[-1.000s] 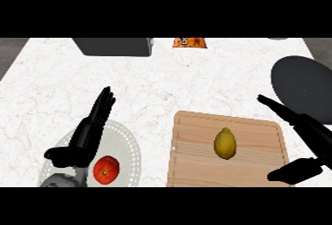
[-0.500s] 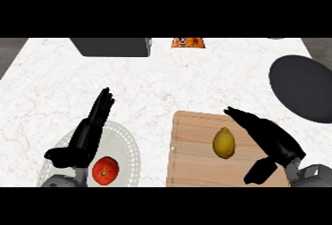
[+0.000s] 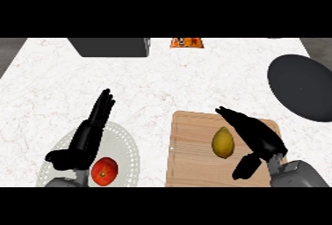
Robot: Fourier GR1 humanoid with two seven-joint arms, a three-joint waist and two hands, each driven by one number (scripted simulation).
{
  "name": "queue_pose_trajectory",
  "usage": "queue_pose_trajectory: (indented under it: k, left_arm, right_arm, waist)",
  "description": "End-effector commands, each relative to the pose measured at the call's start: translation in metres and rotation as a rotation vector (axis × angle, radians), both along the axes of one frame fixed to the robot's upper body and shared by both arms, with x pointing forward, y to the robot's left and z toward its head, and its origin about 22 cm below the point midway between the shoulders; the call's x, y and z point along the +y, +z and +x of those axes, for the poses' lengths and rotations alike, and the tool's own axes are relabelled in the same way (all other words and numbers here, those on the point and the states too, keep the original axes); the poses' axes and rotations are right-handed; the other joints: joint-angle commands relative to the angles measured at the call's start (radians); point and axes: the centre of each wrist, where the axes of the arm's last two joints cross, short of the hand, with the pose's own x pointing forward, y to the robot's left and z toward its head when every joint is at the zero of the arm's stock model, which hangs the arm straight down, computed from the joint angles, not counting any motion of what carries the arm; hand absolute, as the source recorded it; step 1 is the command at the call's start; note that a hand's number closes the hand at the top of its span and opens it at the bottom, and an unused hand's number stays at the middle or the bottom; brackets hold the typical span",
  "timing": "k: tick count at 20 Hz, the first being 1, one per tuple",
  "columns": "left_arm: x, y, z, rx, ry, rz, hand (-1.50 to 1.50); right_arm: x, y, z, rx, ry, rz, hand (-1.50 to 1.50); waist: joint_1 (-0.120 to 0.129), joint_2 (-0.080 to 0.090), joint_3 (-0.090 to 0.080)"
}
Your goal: Pick the lemon from the cutting board and place it in the pan
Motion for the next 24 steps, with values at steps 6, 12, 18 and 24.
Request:
queue_pose_trajectory:
  k: [6,12,18,24]
  left_arm:
    - [0.008,0.002,-0.004,-0.005,-0.015,0.012,0.0]
    - [-0.01,0.001,0.014,0.007,0.001,0.001,0.0]
    - [-0.002,-0.001,-0.004,-0.001,-0.013,-0.01,0.0]
    - [0.013,0.0,-0.003,-0.003,0.015,0.002,0.0]
  right_arm:
    - [-0.005,-0.026,0.03,-0.01,-0.024,0.063,-1.5]
    - [0.012,-0.054,0.014,0.024,-0.027,0.021,-1.5]
    - [-0.009,-0.067,0.034,0.11,0.039,-0.057,1.5]
    - [-0.006,-0.077,0.024,0.031,0.106,-0.12,1.5]
  waist:
    - [0.004,0.001,0.0]
    - [-0.002,0.001,0.0]
    - [0.007,0.002,0.0]
    - [0.003,0.001,0.0]
